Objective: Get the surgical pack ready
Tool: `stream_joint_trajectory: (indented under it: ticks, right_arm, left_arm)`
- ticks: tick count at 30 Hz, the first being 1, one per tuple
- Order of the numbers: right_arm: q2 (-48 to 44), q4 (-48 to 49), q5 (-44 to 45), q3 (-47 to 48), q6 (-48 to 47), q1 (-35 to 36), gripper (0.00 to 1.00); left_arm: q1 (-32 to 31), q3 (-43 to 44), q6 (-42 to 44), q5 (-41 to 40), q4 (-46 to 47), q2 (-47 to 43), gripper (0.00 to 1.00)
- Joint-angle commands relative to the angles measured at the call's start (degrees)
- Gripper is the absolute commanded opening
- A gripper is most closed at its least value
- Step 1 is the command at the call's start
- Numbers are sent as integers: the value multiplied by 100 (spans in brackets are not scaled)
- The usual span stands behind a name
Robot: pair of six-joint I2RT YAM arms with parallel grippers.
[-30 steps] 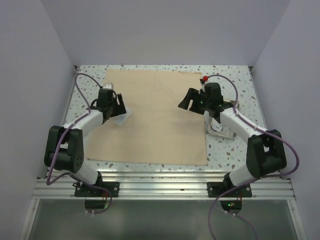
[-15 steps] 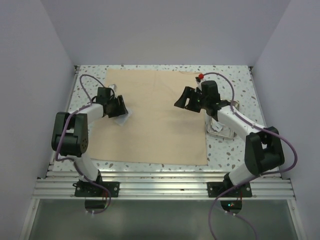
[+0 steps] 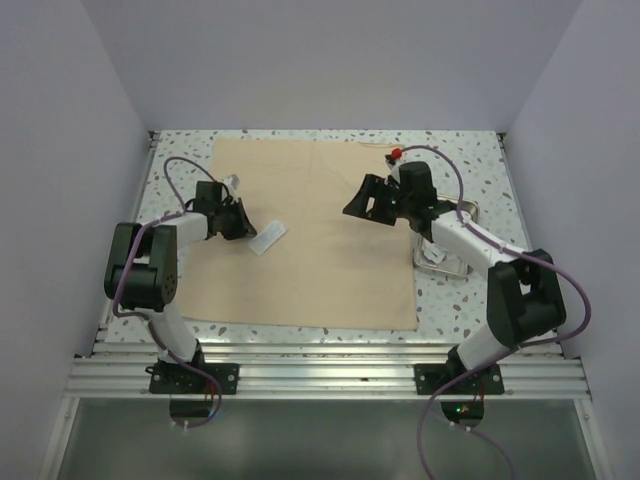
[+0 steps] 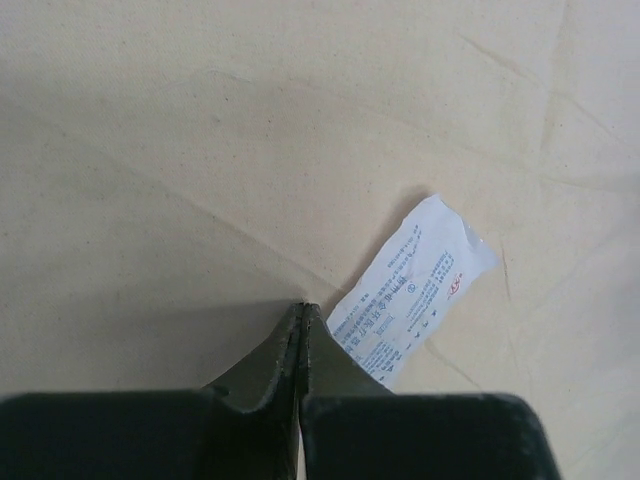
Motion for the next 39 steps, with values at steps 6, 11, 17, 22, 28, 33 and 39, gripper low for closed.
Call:
stream_joint_trajectory:
  ticks: [6,11,17,22,28,33,39]
  right_arm:
    - [882,1292,-1116,26,430,299,77]
    - [1762,1968,-1310,343,895,730,75]
    - [2404,2979,-1346,299,1642,1020,72]
    - [2641,2910,-1083,343,1801,1196,71]
    - [2843,2979,-845,273,2108,1293,62]
    - [3054,3314,-793,308,2399,1319,48]
    - [3064,3226,-573,396,2407,1319,15]
  left_arm:
    - [-25,-552,-202,725,236,-65,22]
    - [-271,-728,-246,840,350,-74,23]
    - [-754,-930,-456,849,710,49,21]
    - [-851,-1106,-536,787,869,40,20]
    - [-966,-1202,-544,655,922,23,18]
    - [-1062,-1211,-545,629,931,49,18]
    - [-1062,-1229,-492,576,904,14,17]
